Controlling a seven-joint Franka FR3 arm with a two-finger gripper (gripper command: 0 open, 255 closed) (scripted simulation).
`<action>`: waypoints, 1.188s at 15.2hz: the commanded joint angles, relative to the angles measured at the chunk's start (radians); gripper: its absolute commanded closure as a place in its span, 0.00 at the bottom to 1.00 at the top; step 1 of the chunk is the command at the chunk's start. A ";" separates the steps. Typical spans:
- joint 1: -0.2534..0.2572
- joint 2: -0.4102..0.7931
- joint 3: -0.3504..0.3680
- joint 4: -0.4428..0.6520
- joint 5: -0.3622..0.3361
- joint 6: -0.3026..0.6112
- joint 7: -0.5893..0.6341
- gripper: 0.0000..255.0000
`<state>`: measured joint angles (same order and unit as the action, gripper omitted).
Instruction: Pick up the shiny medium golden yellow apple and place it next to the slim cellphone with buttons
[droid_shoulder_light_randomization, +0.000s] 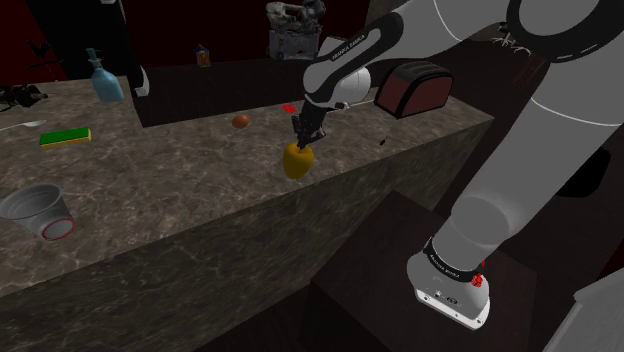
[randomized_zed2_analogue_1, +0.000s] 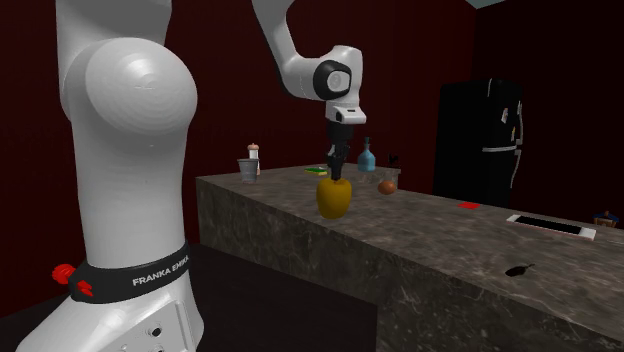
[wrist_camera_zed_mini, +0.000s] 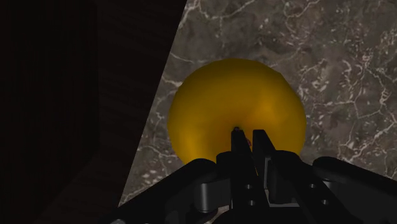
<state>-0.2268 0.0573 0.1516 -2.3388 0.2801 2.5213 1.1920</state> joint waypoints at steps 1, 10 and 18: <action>0.000 -0.010 0.000 0.003 -0.002 -0.013 0.003 1.00; -0.005 -0.089 -0.005 0.045 -0.021 -0.133 0.031 1.00; -0.009 -0.145 -0.009 0.097 -0.035 -0.239 0.053 1.00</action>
<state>-0.2348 -0.0835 0.1432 -2.2512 0.2472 2.2950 1.2423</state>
